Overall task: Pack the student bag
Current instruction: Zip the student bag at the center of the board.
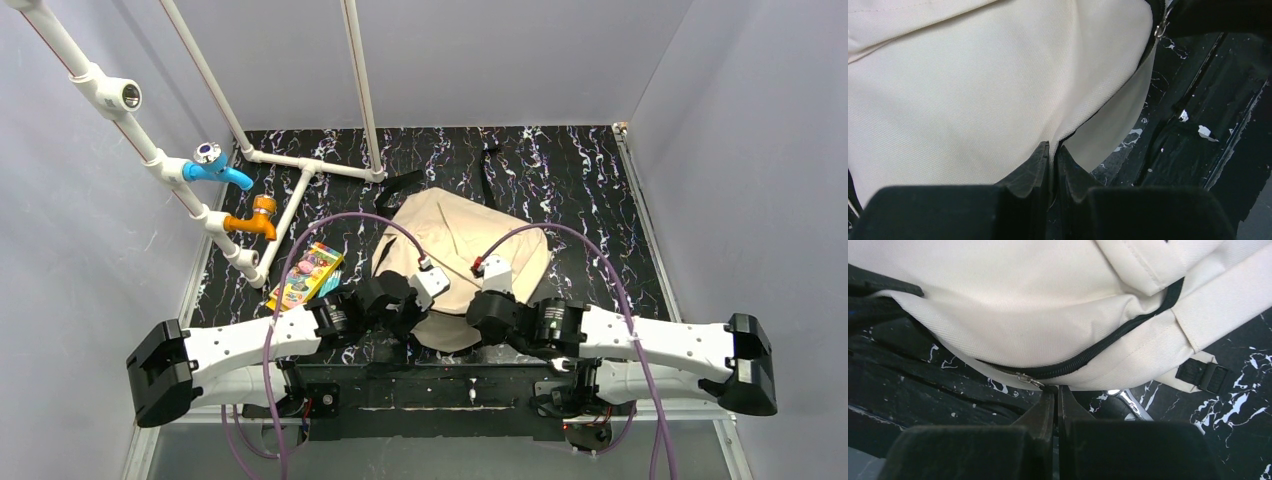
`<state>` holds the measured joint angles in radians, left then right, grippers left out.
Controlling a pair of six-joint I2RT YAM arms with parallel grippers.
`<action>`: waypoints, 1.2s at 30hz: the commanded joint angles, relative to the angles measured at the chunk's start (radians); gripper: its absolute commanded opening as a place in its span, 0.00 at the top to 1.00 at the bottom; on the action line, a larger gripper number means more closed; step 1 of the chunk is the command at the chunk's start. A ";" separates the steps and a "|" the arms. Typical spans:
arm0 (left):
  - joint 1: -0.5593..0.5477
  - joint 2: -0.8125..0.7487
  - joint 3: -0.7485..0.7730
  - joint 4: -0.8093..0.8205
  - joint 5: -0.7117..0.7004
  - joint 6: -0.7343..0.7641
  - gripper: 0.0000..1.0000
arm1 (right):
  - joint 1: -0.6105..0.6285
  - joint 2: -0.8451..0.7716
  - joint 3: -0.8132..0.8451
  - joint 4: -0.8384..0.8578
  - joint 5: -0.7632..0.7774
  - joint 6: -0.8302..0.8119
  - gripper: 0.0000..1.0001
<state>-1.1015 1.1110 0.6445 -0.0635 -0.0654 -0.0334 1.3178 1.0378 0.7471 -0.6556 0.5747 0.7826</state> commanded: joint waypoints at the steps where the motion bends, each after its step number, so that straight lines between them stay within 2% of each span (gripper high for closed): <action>1: 0.002 -0.057 0.020 -0.093 -0.030 0.029 1.00 | -0.002 -0.070 0.073 -0.151 0.112 0.046 0.99; 3: 0.003 -0.080 0.016 -0.115 -0.025 0.068 1.00 | -0.042 -0.082 0.091 -0.202 0.120 0.034 0.99; 5: 0.003 -0.109 0.004 -0.132 -0.032 0.081 1.00 | -0.166 -0.054 0.131 -0.269 0.077 -0.012 0.99; 8: 0.003 -0.132 0.002 -0.161 -0.077 0.087 1.00 | -0.342 -0.015 0.147 -0.300 -0.066 -0.115 0.99; 11: 0.006 -0.133 0.017 -0.203 -0.108 0.099 1.00 | -0.400 0.015 0.177 -0.373 -0.116 -0.135 0.99; 12: 0.006 -0.135 0.016 -0.204 -0.106 0.108 1.00 | -0.400 0.010 0.175 -0.352 -0.189 -0.146 0.99; 15: 0.005 -0.121 0.017 -0.193 -0.081 0.119 1.00 | -0.399 -0.073 0.107 -0.120 -0.545 -0.211 0.99; 17: 0.006 -0.103 0.032 -0.188 -0.041 0.118 1.00 | -0.400 -0.118 0.089 -0.096 -0.547 -0.167 0.99; 20: 0.006 -0.070 0.077 -0.180 0.024 0.089 0.79 | -0.400 -0.075 0.123 -0.165 -0.483 -0.197 0.99; 23: -0.009 -0.021 0.131 -0.143 0.065 0.042 0.59 | -0.400 -0.047 0.156 -0.142 -0.537 -0.233 0.99; 25: -0.041 0.011 0.155 -0.096 0.060 -0.002 0.51 | -0.400 -0.049 0.166 -0.115 -0.549 -0.240 0.99; 27: -0.074 0.049 0.175 -0.049 0.027 -0.012 0.48 | -0.400 -0.049 0.178 -0.106 -0.559 -0.246 0.99; 31: -0.107 0.148 0.205 0.018 0.000 -0.046 0.48 | -0.400 -0.061 0.191 -0.097 -0.590 -0.244 0.99; 33: -0.119 0.192 0.218 0.029 -0.005 -0.049 0.51 | -0.400 -0.066 0.195 -0.097 -0.601 -0.239 0.99; 34: -0.124 0.205 0.220 0.032 -0.023 -0.048 0.57 | -0.400 -0.068 0.194 -0.098 -0.601 -0.237 0.99; 36: -0.126 0.203 0.204 0.031 -0.077 -0.046 0.85 | -0.400 -0.067 0.196 -0.128 -0.546 -0.230 0.99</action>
<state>-1.2179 1.3163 0.8356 -0.0532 -0.0647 -0.0601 0.9222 0.9955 0.8883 -0.7914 0.0063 0.5571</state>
